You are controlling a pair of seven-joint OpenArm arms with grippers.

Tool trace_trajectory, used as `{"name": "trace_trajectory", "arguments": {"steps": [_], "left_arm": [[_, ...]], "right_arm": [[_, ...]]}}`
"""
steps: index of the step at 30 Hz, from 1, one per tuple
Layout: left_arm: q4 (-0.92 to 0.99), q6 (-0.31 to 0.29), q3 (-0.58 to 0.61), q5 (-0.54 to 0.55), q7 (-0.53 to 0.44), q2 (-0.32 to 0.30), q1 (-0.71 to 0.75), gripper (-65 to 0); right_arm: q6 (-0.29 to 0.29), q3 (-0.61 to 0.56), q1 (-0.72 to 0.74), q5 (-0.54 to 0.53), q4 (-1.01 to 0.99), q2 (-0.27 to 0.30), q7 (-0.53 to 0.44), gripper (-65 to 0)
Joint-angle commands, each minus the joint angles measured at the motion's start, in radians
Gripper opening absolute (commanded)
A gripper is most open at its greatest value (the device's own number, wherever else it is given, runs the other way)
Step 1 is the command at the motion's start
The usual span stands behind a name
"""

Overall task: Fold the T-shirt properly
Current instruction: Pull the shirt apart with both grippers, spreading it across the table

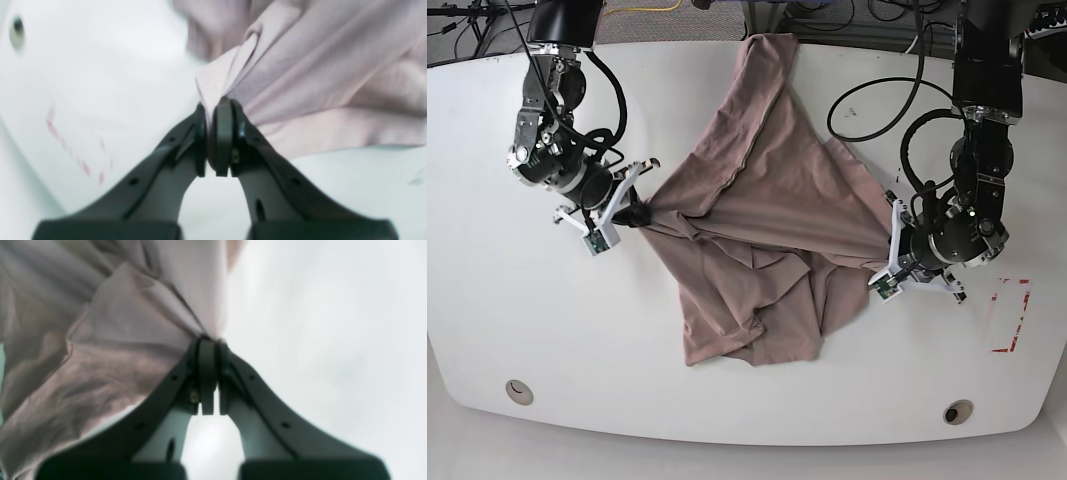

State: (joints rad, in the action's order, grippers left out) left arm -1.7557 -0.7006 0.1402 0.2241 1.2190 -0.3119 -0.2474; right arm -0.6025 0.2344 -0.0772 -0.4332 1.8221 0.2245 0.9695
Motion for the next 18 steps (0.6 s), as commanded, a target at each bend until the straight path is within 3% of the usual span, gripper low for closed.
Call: {"name": "trace_trajectory", "arguments": {"steps": [1,4,12,18], "left_arm": [[-0.016,0.002,-0.006,-0.01,0.032,0.009,-0.043,-63.3],[-0.011,0.002,0.005,-0.01,0.057,0.032,-0.062,-63.3],[-0.014,0.002,0.031,-0.01,0.086,0.023,-0.05,-63.3],[-0.016,0.002,0.029,-0.01,0.084,-0.043,0.02,-63.3]], "right_arm": [[-0.003,0.032,-0.04,-0.011,0.064,0.009,-0.013,-64.5],[-0.003,0.053,-0.089,-0.011,0.09,0.008,-0.013,-64.5],[-0.003,0.093,-0.221,-0.011,0.138,-0.007,-0.013,-64.5],[-0.003,0.095,-0.276,-0.011,0.138,-0.017,-0.014,-64.5]]}}
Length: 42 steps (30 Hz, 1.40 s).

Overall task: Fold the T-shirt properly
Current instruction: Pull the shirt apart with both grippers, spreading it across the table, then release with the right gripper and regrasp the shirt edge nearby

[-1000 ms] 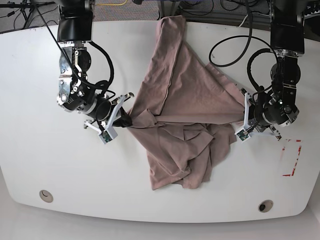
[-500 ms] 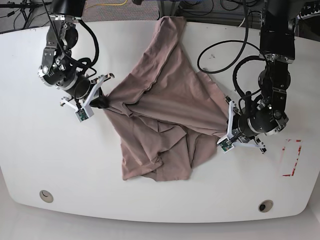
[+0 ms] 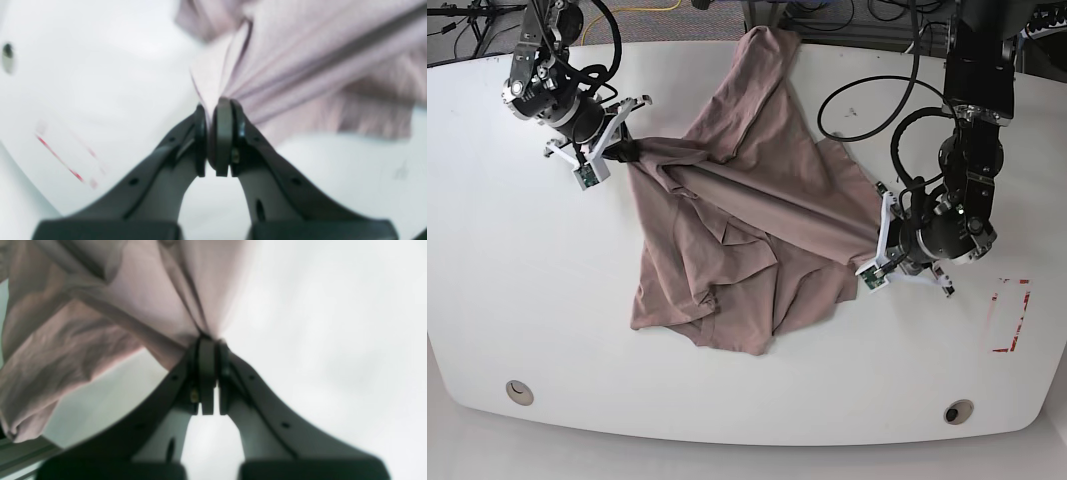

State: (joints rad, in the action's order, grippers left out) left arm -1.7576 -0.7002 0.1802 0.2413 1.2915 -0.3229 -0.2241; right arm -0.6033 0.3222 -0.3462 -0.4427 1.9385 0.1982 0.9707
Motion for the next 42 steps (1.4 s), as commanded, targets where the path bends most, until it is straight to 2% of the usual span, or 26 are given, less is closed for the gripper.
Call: {"name": "trace_trajectory", "arguments": {"steps": [1,7,10,15,16,19,28,37,42], "left_arm": [[-0.014,0.002,-0.011,-0.027,0.012,-0.041,0.007,-63.3],[-0.014,0.002,-0.014,-0.027,0.01,-0.097,0.07,-63.3],[-0.014,0.002,-0.014,-0.027,0.009,-0.12,0.09,-63.3],[-0.017,0.002,-0.014,-0.026,0.009,-0.138,0.117,-63.3],[-0.017,0.002,-0.014,-0.026,0.009,-0.14,0.121,-63.3],[-0.017,0.002,-0.015,-0.026,0.01,-0.14,0.125,-63.3],[-0.017,0.002,-0.015,-0.026,0.013,-0.14,0.133,-63.3],[-0.017,0.002,-0.089,-0.026,0.013,-0.141,0.182,-63.3],[-0.017,0.002,-0.123,-0.026,0.013,-0.14,0.199,-63.3]], "right_arm": [[-0.002,0.007,-0.011,-0.001,0.022,0.01,-0.016,-63.9],[0.006,0.007,-0.009,0.005,0.019,0.008,-0.016,-61.4],[0.007,0.007,0.011,0.006,0.019,0.011,-0.016,-49.8],[0.009,0.03,0.054,0.006,0.017,0.017,-0.014,-18.5],[0.009,0.055,0.071,0.006,0.017,0.017,-0.014,-10.0],[0.009,0.09,0.121,0.006,0.009,0.017,-0.014,0.0],[0.009,0.107,0.332,0.006,-0.173,0.019,-0.014,0.0],[0.006,0.105,0.589,0.008,-0.498,0.019,-0.026,0.0],[0.006,0.104,0.721,0.008,-0.696,0.039,-0.085,0.0]]}}
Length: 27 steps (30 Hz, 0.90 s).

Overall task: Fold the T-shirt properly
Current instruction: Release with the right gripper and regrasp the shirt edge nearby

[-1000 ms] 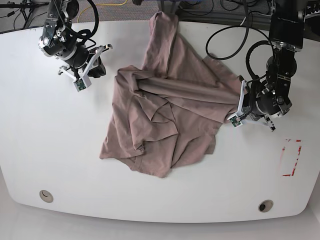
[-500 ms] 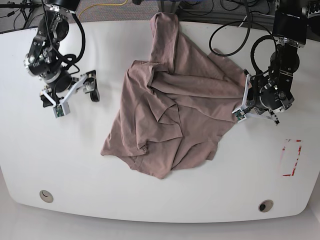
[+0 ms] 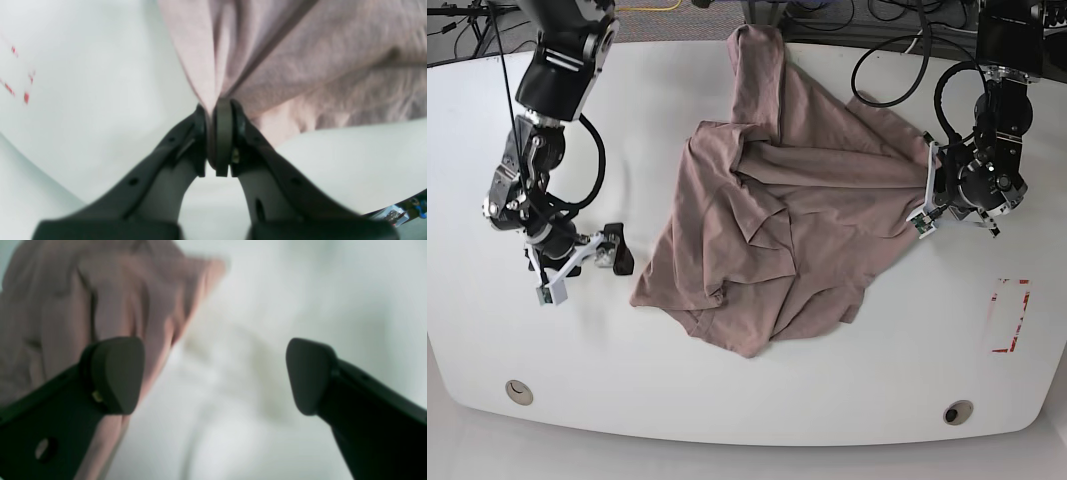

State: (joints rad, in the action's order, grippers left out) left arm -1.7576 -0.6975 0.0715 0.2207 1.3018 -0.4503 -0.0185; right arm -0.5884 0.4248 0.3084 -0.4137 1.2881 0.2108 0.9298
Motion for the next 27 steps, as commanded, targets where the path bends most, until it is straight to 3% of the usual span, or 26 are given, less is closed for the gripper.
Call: {"name": "trace_trajectory", "arguments": {"steps": [1,7,11,19,27], "left_arm": [[-0.017,-0.001,-0.019,-0.005,0.003,-0.012,-0.001,-63.3],[-0.017,-0.001,-0.062,-0.005,0.003,-0.012,0.025,-63.3],[-0.017,-0.001,-0.072,-0.005,0.002,-0.012,0.036,-63.3],[-0.017,-0.001,-0.074,-0.004,0.002,-0.012,0.05,-63.3],[-0.017,-0.001,-0.074,-0.004,0.0,-0.012,0.053,-63.3]], "right_arm": [[-0.009,0.001,0.084,-0.021,-0.077,0.029,-0.051,0.0],[-0.009,-0.004,0.182,-0.021,-0.256,0.04,-0.128,0.0],[-0.008,-0.067,0.212,-0.021,-0.341,0.04,-0.176,0.0],[-0.008,-0.185,0.2,-0.021,-0.361,0.026,-0.239,0.0],[-0.006,-0.209,0.174,-0.021,-0.361,-0.012,-0.269,0.0]]}}
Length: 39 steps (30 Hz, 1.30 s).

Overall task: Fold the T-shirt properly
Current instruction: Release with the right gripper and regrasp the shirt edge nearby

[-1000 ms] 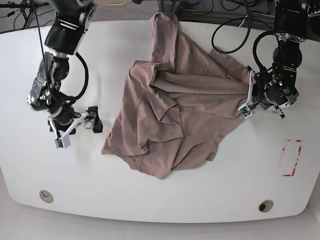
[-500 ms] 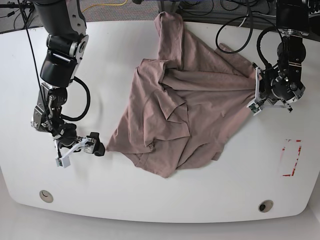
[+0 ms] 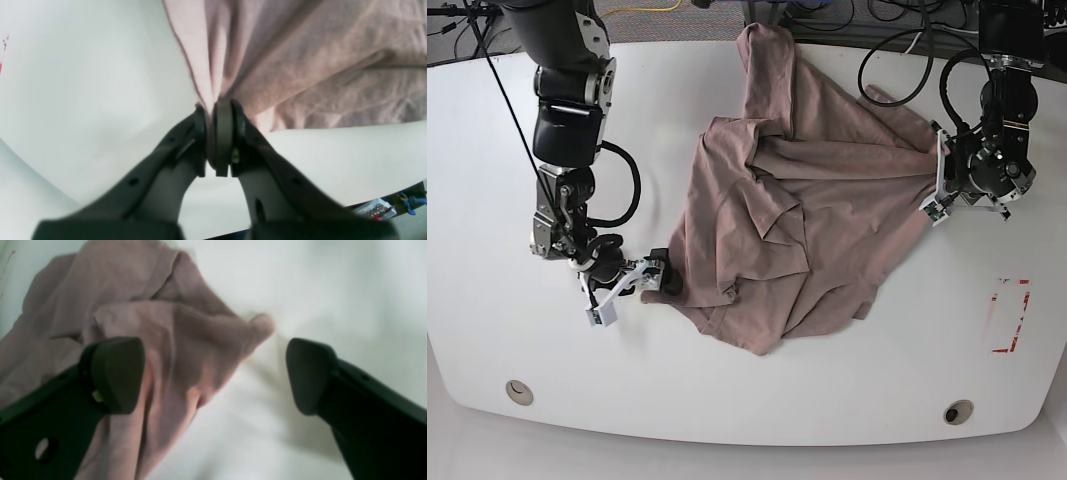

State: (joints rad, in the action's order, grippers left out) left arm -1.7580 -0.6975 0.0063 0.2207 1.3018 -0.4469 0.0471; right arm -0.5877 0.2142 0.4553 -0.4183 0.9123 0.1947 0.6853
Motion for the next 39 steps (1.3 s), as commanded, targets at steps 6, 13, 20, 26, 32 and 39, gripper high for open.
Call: {"name": "trace_trajectory", "arguments": {"steps": [6,13,20,26,32,39], "left_arm": [[-0.016,-0.001,-0.009,-0.004,0.0,-0.016,-0.013,-63.3],[-0.016,-0.001,-0.009,-0.004,0.0,-0.016,-0.016,-63.3],[-0.016,-0.001,-0.009,-0.005,-0.001,-0.016,-0.019,-63.3],[-0.01,-0.001,-0.009,-0.007,-0.003,-0.017,-0.034,-63.3],[0.03,-0.001,-0.006,-0.007,-0.003,-0.023,-0.057,-63.3],[0.106,-0.001,-0.001,-0.007,-0.006,-0.039,-0.111,-63.3]], "right_arm": [[-0.007,0.0,0.004,-0.017,0.014,-0.028,-0.026,0.0],[-0.007,0.0,-0.002,-0.011,0.014,-0.054,-0.026,-7.0],[-0.01,0.004,-0.002,0.081,0.015,-0.077,-0.043,-40.3],[-0.01,0.008,-0.002,0.105,0.018,-0.057,-0.069,-65.0],[-0.01,0.011,-0.057,0.098,0.057,-0.019,-0.069,-63.6],[-0.01,0.058,-0.206,0.098,0.225,0.004,-0.023,-64.5]]}}
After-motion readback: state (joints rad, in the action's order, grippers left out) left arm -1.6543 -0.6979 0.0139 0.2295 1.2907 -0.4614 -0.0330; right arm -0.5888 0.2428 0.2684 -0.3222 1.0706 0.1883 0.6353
